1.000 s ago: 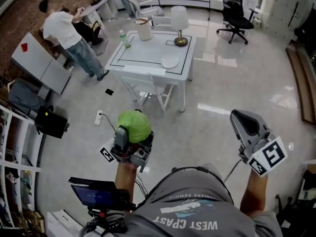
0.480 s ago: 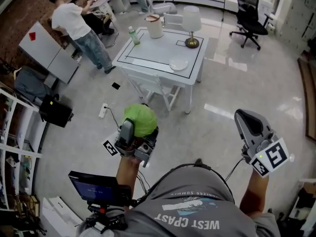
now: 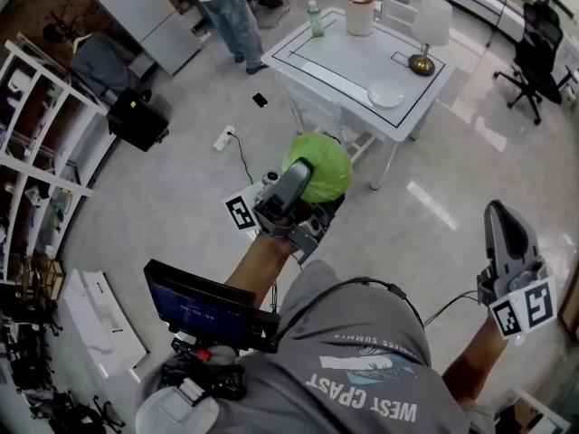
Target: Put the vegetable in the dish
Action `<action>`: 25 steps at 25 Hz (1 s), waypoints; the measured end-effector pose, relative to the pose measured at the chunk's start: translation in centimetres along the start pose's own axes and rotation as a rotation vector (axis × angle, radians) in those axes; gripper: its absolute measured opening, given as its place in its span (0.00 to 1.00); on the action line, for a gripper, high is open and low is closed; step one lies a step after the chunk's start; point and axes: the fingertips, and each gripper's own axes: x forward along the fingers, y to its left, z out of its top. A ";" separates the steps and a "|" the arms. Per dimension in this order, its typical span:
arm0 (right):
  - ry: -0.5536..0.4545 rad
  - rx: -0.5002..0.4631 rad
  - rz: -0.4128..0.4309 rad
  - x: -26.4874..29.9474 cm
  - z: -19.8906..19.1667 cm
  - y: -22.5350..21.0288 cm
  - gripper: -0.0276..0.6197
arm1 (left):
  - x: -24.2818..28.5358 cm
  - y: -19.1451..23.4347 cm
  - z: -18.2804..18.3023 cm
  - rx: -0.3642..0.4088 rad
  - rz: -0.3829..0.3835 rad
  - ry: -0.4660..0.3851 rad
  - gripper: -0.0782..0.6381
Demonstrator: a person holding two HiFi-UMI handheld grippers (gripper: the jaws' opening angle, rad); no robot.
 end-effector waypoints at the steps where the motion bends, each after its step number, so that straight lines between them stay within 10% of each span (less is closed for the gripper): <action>1: 0.000 0.005 0.004 0.2 -0.1 0.2 0.06 | -0.1 0.1 0.1 -0.002 0.005 0.001 0.58; 25: 0.038 0.022 -0.114 11.7 -0.5 0.2 0.06 | -0.7 7.9 10.8 -0.102 -0.008 0.071 0.57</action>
